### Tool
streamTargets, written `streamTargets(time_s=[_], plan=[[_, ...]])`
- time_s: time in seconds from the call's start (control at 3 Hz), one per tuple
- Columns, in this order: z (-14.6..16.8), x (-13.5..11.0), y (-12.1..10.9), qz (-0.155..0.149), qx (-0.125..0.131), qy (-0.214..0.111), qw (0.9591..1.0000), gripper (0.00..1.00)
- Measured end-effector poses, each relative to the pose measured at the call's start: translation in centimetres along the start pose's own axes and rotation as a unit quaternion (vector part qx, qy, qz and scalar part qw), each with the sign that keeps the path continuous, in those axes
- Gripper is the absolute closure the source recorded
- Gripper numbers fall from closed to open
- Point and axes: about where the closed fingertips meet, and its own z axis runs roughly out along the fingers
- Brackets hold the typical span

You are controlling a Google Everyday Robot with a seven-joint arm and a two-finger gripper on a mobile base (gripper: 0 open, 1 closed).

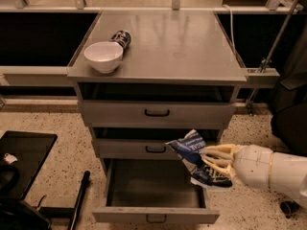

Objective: Place blue chip bag into bottom drawer

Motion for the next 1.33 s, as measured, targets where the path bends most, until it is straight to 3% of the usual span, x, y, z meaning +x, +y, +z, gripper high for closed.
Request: streamTargets(time_s=[0.67, 1.0, 1.33], plan=[[6.0, 8.9, 0.2, 0.042, 0.059, 0.002, 0.9974, 1.00], [8.0, 12.9, 0.2, 0.080, 0.085, 0.024, 0.9928, 1.00], [8.0, 12.9, 0.2, 0.080, 0.085, 0.024, 0.9928, 1.00]])
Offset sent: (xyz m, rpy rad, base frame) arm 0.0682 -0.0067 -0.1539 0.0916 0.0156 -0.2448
